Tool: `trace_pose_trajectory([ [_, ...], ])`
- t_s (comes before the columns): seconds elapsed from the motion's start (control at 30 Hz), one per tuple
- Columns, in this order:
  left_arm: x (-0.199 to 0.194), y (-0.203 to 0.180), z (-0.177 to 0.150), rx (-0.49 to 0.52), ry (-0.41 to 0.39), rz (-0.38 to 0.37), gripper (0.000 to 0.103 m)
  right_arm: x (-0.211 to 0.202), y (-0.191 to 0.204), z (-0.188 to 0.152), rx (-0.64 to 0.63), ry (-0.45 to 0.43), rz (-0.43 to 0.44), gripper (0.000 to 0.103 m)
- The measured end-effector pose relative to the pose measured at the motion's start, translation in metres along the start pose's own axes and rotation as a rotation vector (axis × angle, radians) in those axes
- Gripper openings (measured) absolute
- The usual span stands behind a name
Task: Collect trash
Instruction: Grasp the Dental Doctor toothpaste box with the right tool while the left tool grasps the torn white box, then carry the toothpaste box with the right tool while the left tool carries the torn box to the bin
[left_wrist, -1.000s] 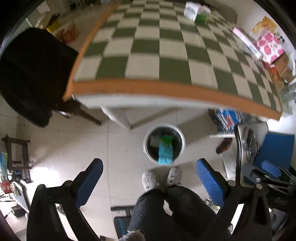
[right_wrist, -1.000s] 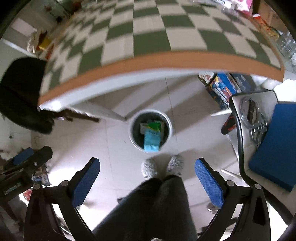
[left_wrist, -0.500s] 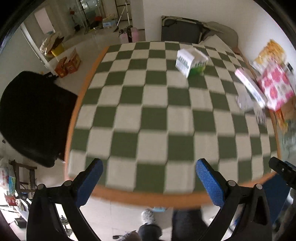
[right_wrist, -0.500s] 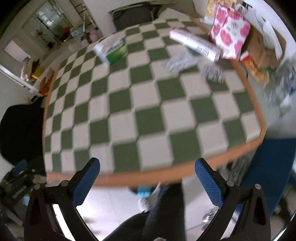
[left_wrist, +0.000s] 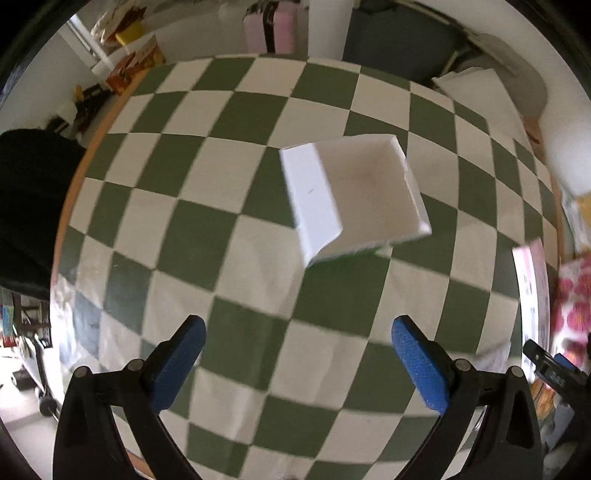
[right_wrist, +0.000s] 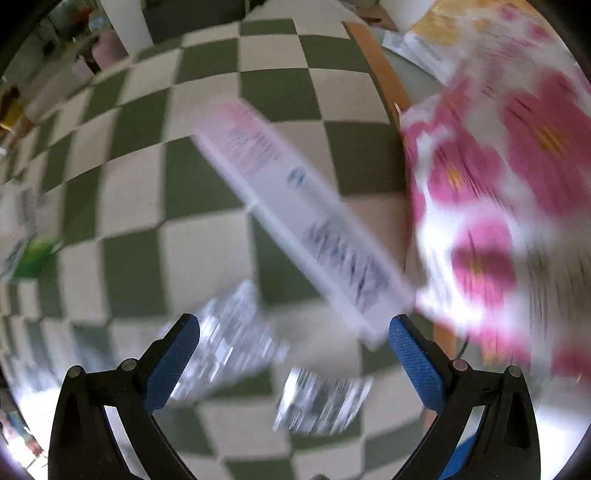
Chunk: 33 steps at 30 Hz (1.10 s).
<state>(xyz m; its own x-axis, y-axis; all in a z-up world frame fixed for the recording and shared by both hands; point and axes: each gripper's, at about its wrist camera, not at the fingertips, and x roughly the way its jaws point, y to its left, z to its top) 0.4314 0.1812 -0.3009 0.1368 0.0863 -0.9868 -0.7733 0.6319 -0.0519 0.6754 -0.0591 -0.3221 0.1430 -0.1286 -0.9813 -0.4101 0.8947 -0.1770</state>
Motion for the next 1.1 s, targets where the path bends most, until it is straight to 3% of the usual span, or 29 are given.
trace_pose_trajectory([
  [0.13,0.001,-0.007,0.015,-0.048,-0.002,-0.041,0.102,0.032,-0.002,0.044,-0.044,0.034,-0.023,0.103],
  [0.2,0.001,-0.011,0.022,-0.059,0.002,-0.049,0.102,0.04,0.0,0.056,-0.042,0.039,0.013,0.074],
  [0.27,0.001,-0.015,0.032,-0.067,0.007,-0.044,0.102,0.042,0.003,0.066,-0.019,0.04,0.033,0.07],
  [0.33,0.003,-0.018,0.041,-0.076,0.014,-0.042,0.102,0.04,0.005,0.075,0.041,0.051,0.108,0.063],
  [0.43,0.009,-0.026,0.059,-0.086,0.029,-0.037,0.102,0.039,0.011,0.087,0.134,0.08,0.206,0.062],
  [0.5,0.019,-0.035,0.07,-0.072,0.057,-0.032,0.102,0.042,0.024,0.097,0.129,0.1,0.236,0.064],
  [0.57,0.03,-0.04,0.077,-0.062,0.086,-0.018,0.102,0.044,0.036,0.103,0.095,0.108,0.204,0.072],
  [0.67,0.046,-0.04,0.083,-0.072,0.118,-0.005,0.102,0.045,0.05,0.107,0.038,0.098,0.142,0.073],
  [0.7,0.049,-0.039,0.085,-0.07,0.118,0.002,0.096,0.045,0.053,0.107,0.017,0.087,0.127,0.071],
  [0.77,0.049,-0.037,0.084,-0.062,0.1,0.01,0.086,0.043,0.054,0.107,0.001,0.062,0.12,0.067],
  [0.83,0.045,-0.037,0.081,-0.04,0.072,0.008,0.084,0.04,0.053,0.105,-0.004,0.046,0.121,0.053],
  [1.1,0.011,-0.033,0.046,0.072,-0.042,0.066,0.084,0.024,0.045,0.093,0.007,-0.036,0.113,0.053],
])
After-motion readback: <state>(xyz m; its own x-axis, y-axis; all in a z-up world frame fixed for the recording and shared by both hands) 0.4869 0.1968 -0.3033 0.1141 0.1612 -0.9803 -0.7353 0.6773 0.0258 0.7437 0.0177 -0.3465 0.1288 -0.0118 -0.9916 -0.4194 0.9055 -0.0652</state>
